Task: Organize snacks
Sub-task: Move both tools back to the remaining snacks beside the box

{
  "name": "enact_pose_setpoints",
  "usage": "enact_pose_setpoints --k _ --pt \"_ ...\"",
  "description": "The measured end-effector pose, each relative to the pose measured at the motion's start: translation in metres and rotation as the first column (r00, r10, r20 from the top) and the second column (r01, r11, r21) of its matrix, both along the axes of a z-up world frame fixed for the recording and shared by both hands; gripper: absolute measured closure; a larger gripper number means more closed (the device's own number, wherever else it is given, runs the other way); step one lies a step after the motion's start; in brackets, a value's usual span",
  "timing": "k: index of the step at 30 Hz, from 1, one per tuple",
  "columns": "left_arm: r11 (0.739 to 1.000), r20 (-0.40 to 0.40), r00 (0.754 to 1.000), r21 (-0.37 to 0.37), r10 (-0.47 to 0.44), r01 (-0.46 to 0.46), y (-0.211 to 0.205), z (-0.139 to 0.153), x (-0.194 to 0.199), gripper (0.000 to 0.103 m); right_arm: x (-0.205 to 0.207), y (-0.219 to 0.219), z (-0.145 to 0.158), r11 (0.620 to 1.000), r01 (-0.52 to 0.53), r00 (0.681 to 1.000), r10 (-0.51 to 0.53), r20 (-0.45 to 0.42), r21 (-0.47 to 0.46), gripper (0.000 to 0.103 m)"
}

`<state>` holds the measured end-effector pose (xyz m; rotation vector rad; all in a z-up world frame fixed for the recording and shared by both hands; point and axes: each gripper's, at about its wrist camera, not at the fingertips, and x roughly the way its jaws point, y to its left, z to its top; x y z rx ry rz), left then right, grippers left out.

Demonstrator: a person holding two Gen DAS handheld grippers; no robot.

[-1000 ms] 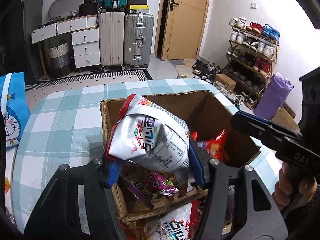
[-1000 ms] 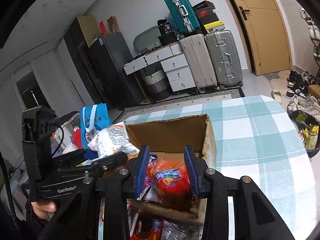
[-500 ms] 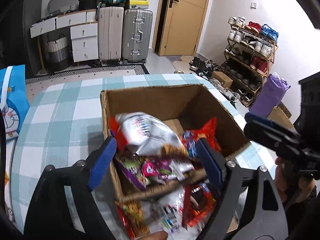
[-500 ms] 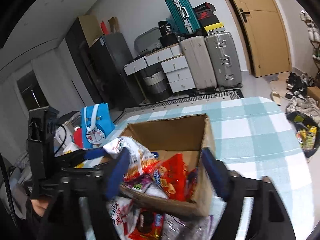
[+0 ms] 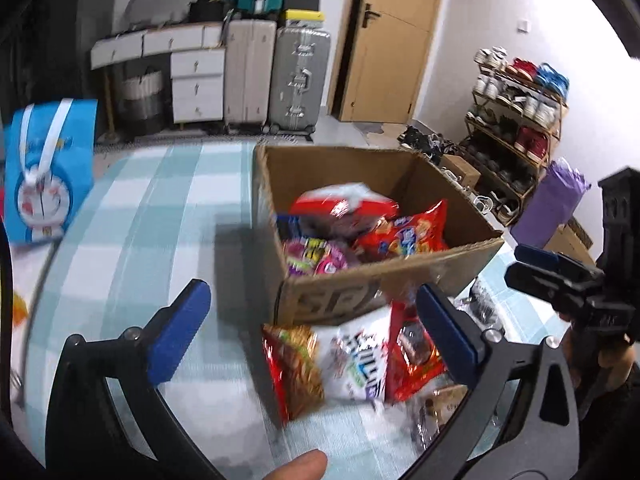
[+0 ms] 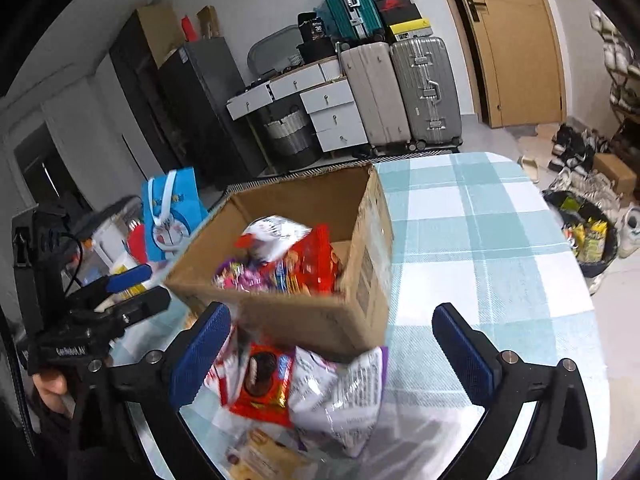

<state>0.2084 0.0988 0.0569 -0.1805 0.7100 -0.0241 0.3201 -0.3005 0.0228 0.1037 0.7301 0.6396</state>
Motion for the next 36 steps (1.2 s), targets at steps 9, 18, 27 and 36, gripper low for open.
enact_pose_setpoints --k 9,18,27,36 --pt "1.000 -0.060 0.998 0.015 -0.004 0.004 0.001 -0.025 -0.014 0.000 -0.022 0.005 -0.025 0.997 -0.026 0.999 0.024 -0.037 -0.078 0.001" --pt "1.000 -0.099 0.995 0.001 -0.015 0.015 -0.009 -0.039 -0.011 0.000 -0.018 0.014 -0.041 0.988 -0.044 0.996 0.032 -0.079 -0.151 0.001" --pt "0.999 -0.131 0.991 0.008 -0.040 0.042 -0.019 -0.050 -0.006 0.000 -0.016 0.021 -0.048 0.984 -0.061 0.994 0.045 -0.097 -0.170 0.001" --pt "0.999 -0.147 0.988 -0.012 -0.051 0.050 -0.017 -0.057 0.000 0.000 -0.016 0.024 -0.054 0.980 -0.089 0.989 0.065 -0.135 -0.177 0.001"
